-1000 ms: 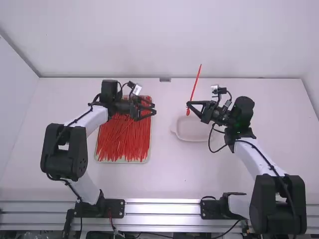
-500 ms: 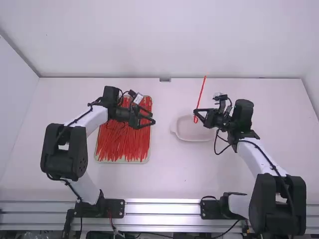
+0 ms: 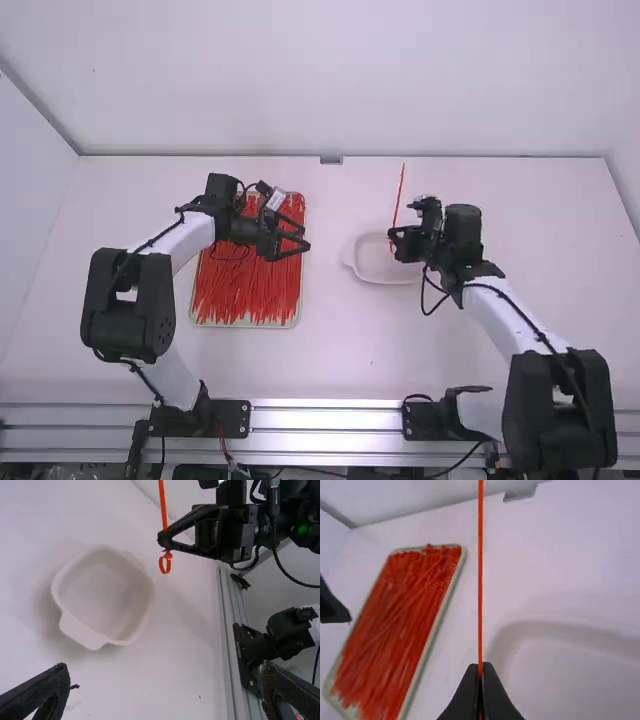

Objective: Fasten the cable tie

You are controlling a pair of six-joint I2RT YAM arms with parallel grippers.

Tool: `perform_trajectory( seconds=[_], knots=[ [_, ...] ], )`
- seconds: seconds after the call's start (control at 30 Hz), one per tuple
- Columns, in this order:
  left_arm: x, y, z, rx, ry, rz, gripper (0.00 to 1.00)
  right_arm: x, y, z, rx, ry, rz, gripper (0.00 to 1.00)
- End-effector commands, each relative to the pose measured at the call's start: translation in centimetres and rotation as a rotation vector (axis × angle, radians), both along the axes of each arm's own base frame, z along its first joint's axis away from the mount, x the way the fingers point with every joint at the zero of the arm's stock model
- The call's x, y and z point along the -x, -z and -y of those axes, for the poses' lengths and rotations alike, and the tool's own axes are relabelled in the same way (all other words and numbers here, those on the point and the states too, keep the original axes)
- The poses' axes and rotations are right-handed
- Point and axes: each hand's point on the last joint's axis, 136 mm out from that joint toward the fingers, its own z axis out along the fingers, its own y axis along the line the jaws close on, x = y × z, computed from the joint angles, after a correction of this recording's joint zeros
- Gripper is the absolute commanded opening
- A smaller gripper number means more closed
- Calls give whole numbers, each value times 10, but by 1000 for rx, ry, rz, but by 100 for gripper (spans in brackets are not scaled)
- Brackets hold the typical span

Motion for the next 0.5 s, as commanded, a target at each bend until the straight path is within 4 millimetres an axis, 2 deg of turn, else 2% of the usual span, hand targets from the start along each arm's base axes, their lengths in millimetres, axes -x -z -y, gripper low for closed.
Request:
perform_trajectory(
  seconds=[0.0, 0.1, 0.47],
  knots=[
    [0, -2, -1, 11, 4, 15, 99, -11, -8, 6, 77, 62, 49, 0],
    [0, -3, -2, 14, 3, 16, 99, -10, -7, 3, 96, 66, 52, 0],
    [-1, -3, -2, 14, 4, 18, 99, -11, 0, 9, 142, 109, 36, 0]
  ],
)
